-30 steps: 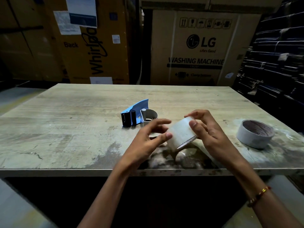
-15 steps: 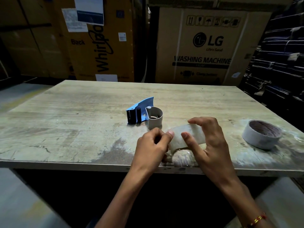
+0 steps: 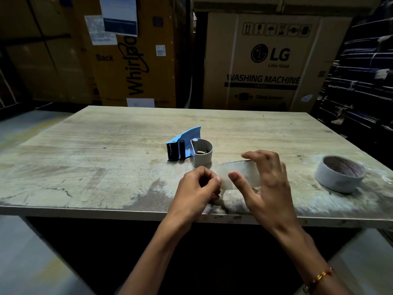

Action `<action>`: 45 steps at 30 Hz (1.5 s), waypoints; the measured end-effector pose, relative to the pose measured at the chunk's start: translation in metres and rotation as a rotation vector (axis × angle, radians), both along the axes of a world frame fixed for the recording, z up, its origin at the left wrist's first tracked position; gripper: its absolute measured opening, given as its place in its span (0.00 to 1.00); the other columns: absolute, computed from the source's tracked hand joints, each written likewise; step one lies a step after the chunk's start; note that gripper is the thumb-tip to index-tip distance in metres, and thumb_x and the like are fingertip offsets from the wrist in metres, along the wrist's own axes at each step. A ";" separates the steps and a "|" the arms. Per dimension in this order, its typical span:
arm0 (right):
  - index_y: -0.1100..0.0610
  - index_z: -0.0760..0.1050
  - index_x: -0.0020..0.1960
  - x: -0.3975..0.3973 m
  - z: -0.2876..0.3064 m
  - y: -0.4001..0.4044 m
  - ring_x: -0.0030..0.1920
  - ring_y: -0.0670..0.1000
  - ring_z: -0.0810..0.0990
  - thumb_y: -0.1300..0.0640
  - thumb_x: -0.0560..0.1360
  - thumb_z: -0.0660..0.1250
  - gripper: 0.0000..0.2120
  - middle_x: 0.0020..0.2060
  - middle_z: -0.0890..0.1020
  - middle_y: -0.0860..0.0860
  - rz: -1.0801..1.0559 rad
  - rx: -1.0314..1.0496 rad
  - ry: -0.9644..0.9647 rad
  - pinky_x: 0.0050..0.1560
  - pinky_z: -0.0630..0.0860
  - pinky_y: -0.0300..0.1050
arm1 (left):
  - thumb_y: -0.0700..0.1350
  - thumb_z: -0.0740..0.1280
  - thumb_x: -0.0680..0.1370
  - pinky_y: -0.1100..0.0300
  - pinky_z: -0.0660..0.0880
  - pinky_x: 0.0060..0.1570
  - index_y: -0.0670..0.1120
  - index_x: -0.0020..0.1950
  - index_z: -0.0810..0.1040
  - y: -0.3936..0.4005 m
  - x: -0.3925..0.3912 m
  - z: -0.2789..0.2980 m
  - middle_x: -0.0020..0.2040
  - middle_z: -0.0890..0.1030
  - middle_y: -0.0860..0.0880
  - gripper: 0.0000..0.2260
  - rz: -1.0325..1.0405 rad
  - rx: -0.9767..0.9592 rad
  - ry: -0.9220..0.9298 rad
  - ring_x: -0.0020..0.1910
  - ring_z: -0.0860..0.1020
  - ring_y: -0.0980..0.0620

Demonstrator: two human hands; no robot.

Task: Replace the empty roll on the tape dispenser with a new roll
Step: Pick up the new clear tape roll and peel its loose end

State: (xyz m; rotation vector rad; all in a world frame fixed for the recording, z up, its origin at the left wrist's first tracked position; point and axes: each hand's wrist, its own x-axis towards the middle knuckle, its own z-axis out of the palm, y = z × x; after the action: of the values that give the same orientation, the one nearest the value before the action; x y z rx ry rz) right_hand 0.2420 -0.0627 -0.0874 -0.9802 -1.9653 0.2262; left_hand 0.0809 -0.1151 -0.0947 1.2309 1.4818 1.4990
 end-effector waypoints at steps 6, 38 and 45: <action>0.49 0.70 0.52 0.000 -0.007 0.007 0.44 0.42 0.74 0.32 0.74 0.61 0.21 0.51 0.71 0.44 0.027 -0.069 0.058 0.38 0.69 0.34 | 0.43 0.67 0.78 0.51 0.79 0.40 0.45 0.42 0.77 0.003 0.000 -0.007 0.34 0.81 0.49 0.06 -0.074 0.055 0.158 0.33 0.80 0.50; 0.49 0.69 0.50 0.019 0.010 0.038 0.40 0.46 0.74 0.31 0.71 0.62 0.22 0.48 0.76 0.51 0.268 -0.367 0.131 0.34 0.70 0.31 | 0.37 0.65 0.81 0.59 0.79 0.37 0.40 0.48 0.75 0.007 -0.021 0.001 0.38 0.80 0.44 0.02 -0.206 0.055 -0.173 0.39 0.80 0.47; 0.48 0.70 0.49 0.013 0.001 0.029 0.47 0.45 0.76 0.32 0.72 0.63 0.20 0.48 0.75 0.47 0.198 -0.239 0.123 0.41 0.72 0.36 | 0.60 0.69 0.74 0.46 0.83 0.48 0.50 0.52 0.77 0.000 0.001 0.005 0.51 0.80 0.50 0.15 -0.037 0.109 0.037 0.52 0.81 0.53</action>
State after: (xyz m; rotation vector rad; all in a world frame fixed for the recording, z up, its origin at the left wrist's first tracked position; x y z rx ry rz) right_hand 0.2550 -0.0341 -0.0866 -0.8968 -1.9516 0.6306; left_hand 0.0820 -0.1153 -0.0899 1.3490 1.4091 1.5579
